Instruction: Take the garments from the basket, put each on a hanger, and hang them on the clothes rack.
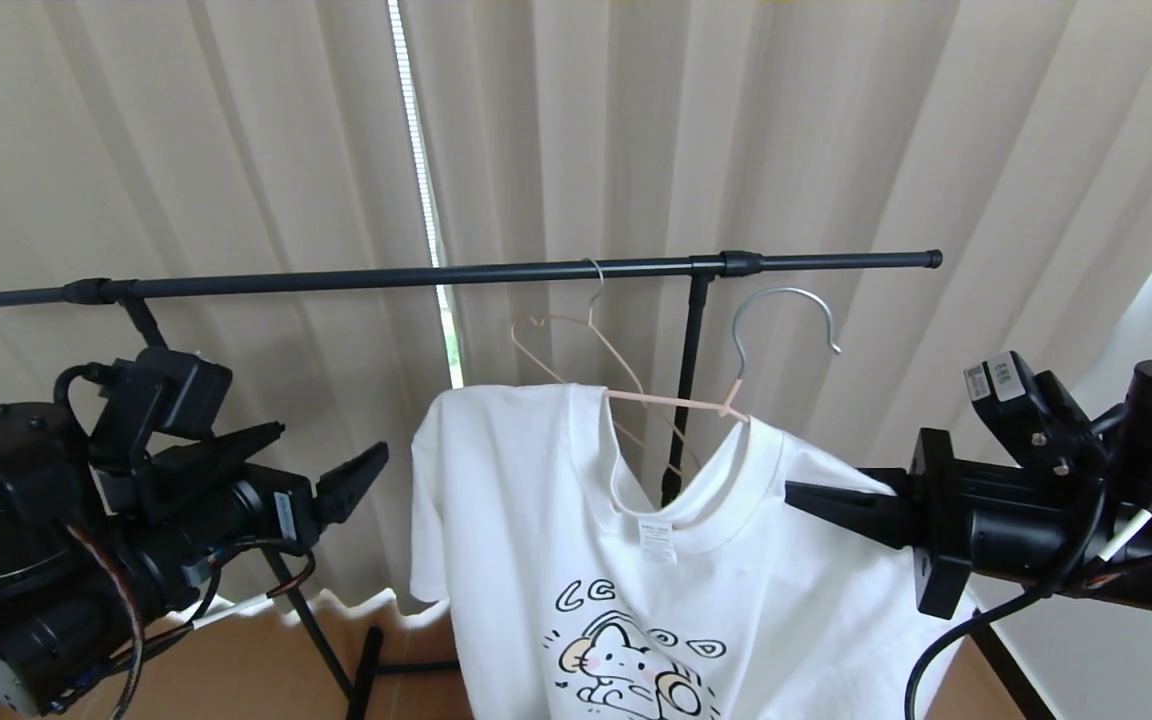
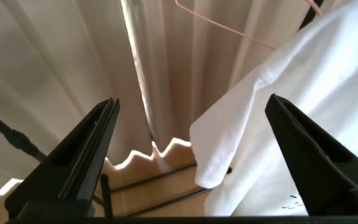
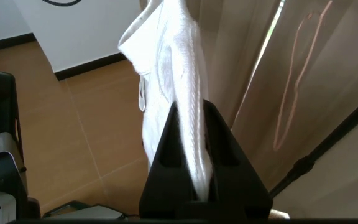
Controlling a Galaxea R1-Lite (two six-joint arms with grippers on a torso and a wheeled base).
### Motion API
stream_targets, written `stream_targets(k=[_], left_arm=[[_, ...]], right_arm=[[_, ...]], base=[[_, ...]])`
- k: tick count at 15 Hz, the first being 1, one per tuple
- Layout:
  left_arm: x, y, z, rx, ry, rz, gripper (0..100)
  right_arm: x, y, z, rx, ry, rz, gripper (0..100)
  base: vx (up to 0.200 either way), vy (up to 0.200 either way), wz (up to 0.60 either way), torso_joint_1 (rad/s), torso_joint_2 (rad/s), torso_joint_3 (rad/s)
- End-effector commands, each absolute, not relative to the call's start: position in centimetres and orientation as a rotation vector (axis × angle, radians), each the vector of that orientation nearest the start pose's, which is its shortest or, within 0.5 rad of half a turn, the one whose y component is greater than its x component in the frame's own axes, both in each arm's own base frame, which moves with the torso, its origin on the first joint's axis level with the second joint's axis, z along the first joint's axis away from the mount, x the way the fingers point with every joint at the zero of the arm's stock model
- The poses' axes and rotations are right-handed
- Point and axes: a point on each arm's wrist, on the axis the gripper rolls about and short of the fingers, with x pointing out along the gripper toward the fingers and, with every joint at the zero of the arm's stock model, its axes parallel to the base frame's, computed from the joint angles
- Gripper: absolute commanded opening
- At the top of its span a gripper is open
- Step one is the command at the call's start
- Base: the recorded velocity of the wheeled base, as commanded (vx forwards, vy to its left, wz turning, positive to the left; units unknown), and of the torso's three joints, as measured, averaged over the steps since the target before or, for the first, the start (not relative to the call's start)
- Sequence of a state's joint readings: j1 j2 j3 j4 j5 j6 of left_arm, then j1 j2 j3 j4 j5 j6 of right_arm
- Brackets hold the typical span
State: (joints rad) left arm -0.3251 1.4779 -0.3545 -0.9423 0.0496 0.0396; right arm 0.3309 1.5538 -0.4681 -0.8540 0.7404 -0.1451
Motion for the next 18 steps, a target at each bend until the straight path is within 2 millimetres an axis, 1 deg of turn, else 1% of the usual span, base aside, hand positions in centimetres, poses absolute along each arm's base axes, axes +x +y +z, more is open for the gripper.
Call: stream_targets(k=[1, 2, 3, 4, 5, 6, 7, 8, 11, 13, 15, 16, 17, 18], left_arm=[[18.3, -6.7, 18.8, 0.062, 0.109, -0.376, 100], [16.4, -6.4, 20.1, 0.059, 0.140, -0.505, 100], [15.5, -6.3, 21.1, 0.055, 0.180, -0.585, 100], [15.3, -6.2, 21.5, 0.054, 0.195, -0.607, 100], [15.1, -6.3, 22.7, 0.051, 0.256, -0.670, 100], [15.4, -6.5, 23.6, 0.050, 0.268, -0.694, 100], [15.7, -6.8, 23.9, 0.050, 0.279, -0.705, 100], [16.7, -7.7, 24.3, 0.065, 0.295, -0.735, 100], [18.2, -9.6, 24.2, 0.177, 0.319, -0.811, 100], [19.6, -10.6, 24.1, 0.248, 0.335, -0.869, 100], [21.2, -11.5, 25.3, 0.287, 0.338, -0.974, 100], [21.5, -11.8, 26.0, 0.292, 0.345, -1.013, 100], [21.5, -11.8, 26.0, 0.292, 0.345, -1.013, 100], [22.5, -12.3, 27.1, 0.338, 0.341, -1.099, 100]], right_arm=[[22.3, 9.2, 15.3, -0.077, 0.180, 1.082, 0], [22.3, 9.3, 15.2, -0.070, 0.182, 1.116, 0], [22.2, 9.2, 15.3, -0.065, 0.180, 1.142, 0], [22.2, 9.2, 15.2, -0.063, 0.181, 1.148, 0], [22.1, 9.1, 15.1, -0.060, 0.187, 1.156, 0], [22.1, 9.1, 15.0, -0.058, 0.189, 1.162, 0], [22.0, 9.1, 14.9, -0.055, 0.192, 1.169, 0], [21.9, 9.2, 15.0, -0.052, 0.188, 1.192, 0], [21.8, 9.2, 14.9, -0.045, 0.190, 1.225, 0], [21.6, 9.1, 14.8, -0.040, 0.191, 1.250, 0], [21.4, 9.1, 14.7, -0.037, 0.194, 1.265, 0], [21.3, 9.1, 14.7, -0.035, 0.194, 1.274, 0], [21.3, 9.1, 14.7, -0.035, 0.194, 1.274, 0], [21.3, 9.2, 14.6, -0.033, 0.199, 1.285, 0]], base=[[0.000, 0.000, 0.00, 0.000, 0.00, 0.000], [0.000, 0.000, 0.00, 0.000, 0.00, 0.000], [0.000, 0.000, 0.00, 0.000, 0.00, 0.000], [0.000, 0.000, 0.00, 0.000, 0.00, 0.000], [0.000, 0.000, 0.00, 0.000, 0.00, 0.000], [0.000, 0.000, 0.00, 0.000, 0.00, 0.000], [0.000, 0.000, 0.00, 0.000, 0.00, 0.000], [0.000, 0.000, 0.00, 0.000, 0.00, 0.000], [0.000, 0.000, 0.00, 0.000, 0.00, 0.000], [0.000, 0.000, 0.00, 0.000, 0.00, 0.000], [0.000, 0.000, 0.00, 0.000, 0.00, 0.000], [0.000, 0.000, 0.00, 0.000, 0.00, 0.000], [0.000, 0.000, 0.00, 0.000, 0.00, 0.000], [0.000, 0.000, 0.00, 0.000, 0.00, 0.000]])
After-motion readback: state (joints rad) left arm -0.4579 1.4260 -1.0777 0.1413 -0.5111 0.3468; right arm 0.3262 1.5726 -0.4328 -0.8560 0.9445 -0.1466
